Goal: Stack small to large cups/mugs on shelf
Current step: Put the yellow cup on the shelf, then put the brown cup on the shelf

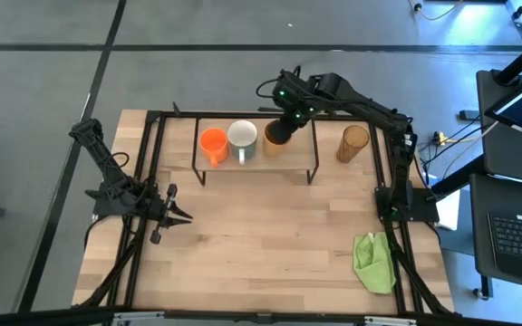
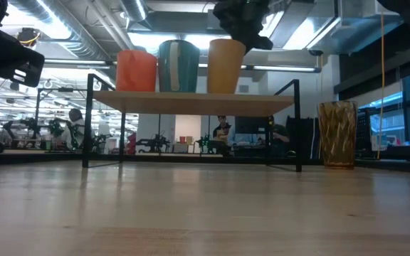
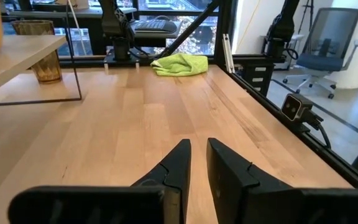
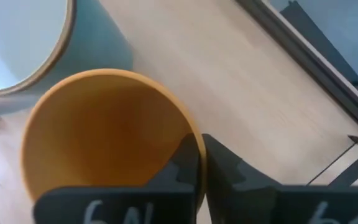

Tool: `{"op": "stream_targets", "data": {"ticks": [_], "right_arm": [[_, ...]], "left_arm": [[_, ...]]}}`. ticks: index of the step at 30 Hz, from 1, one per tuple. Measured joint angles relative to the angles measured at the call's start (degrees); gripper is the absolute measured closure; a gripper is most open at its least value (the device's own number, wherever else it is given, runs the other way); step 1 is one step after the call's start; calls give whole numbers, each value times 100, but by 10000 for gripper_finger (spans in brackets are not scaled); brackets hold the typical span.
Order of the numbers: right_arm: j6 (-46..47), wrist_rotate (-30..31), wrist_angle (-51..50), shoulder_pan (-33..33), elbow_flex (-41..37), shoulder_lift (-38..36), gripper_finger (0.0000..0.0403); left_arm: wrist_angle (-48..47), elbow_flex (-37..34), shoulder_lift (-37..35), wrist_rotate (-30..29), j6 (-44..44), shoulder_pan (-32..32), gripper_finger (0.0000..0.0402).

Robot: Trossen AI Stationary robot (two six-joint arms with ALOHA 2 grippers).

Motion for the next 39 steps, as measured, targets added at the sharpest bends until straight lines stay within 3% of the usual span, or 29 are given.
{"op": "stream_targets", "data": {"ticks": [5, 14, 20, 28, 31, 34, 39], "right_arm": [[-53, -47, 168, 0, 17, 0, 383], [-78, -162, 81, -5, 17, 0, 328], [-82, -210, 80, -4, 21, -19, 322], [-264, -259, -323, 39, 927, -46, 321], [-384, 70, -555, 59, 709, -459, 321], [-511, 1078, -1150, -74, 521, -853, 321], [-191, 862, -1066, -623, -257, -1637, 321]], "left_arm": [[0, 0, 0, 0, 0, 0, 351], [0, 1, 0, 0, -2, 0, 355], [0, 2, 0, 0, 0, 0, 351], [0, 2, 0, 0, 0, 1, 354], [2, 2, 0, 0, 0, 2, 351], [2, 2, 0, 0, 0, 0, 352], [4, 2, 0, 5, 0, 2, 356]]}}
